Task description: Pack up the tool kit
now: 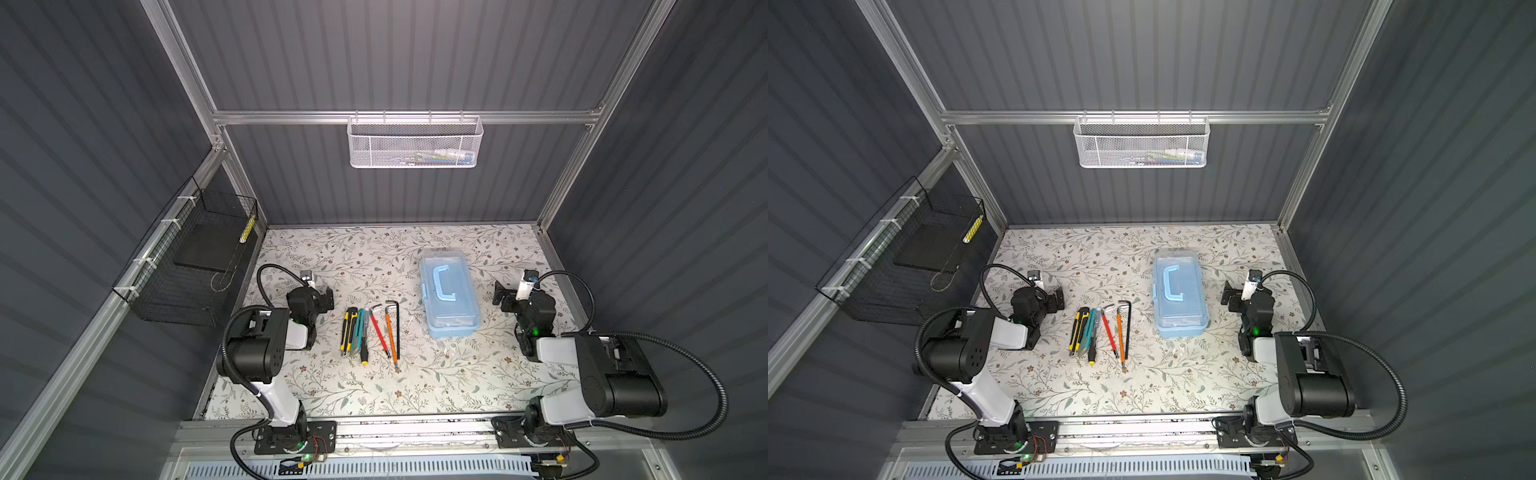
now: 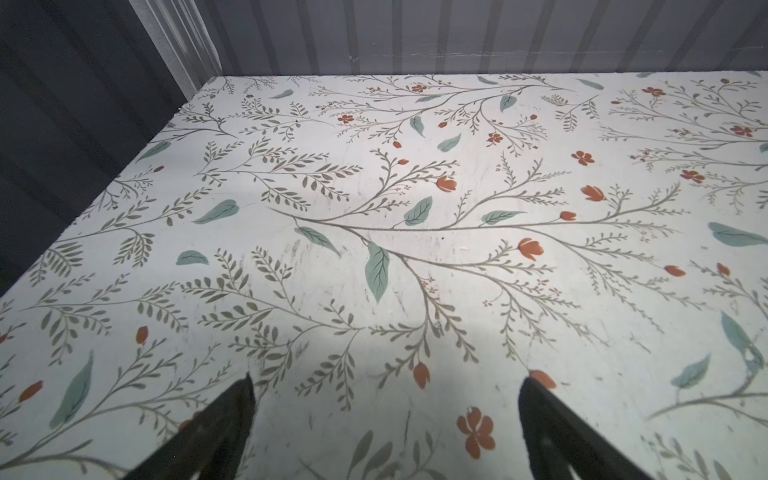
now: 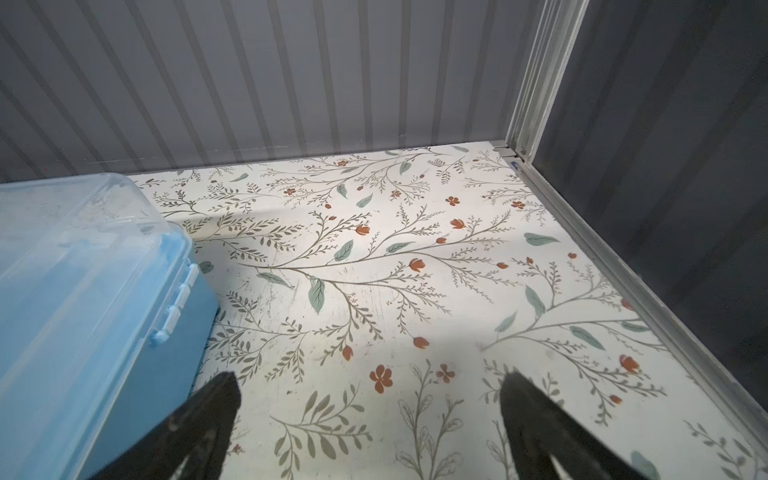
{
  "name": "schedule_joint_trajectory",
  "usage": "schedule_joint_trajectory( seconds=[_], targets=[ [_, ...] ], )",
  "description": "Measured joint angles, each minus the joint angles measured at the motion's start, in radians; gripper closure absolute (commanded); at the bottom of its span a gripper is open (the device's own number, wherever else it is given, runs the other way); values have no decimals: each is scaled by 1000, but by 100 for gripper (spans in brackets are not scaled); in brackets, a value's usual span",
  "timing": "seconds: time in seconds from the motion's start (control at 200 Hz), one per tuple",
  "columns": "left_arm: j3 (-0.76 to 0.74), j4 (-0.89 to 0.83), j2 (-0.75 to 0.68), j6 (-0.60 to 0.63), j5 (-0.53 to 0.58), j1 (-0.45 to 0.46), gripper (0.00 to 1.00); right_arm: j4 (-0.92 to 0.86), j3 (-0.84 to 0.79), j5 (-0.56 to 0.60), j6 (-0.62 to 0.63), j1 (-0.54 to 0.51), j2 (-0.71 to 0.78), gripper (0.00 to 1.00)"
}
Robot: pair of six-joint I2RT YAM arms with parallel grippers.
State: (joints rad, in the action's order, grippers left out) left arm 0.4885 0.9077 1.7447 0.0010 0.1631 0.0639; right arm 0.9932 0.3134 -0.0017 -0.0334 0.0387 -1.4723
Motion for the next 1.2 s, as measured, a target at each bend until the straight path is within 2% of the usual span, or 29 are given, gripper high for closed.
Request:
schedule_joint_trajectory(
  seconds=[1.196],
  targets=[
    [0, 0, 0, 0, 0, 0, 0, -20, 2, -26, -4, 24, 0, 1]
  ],
)
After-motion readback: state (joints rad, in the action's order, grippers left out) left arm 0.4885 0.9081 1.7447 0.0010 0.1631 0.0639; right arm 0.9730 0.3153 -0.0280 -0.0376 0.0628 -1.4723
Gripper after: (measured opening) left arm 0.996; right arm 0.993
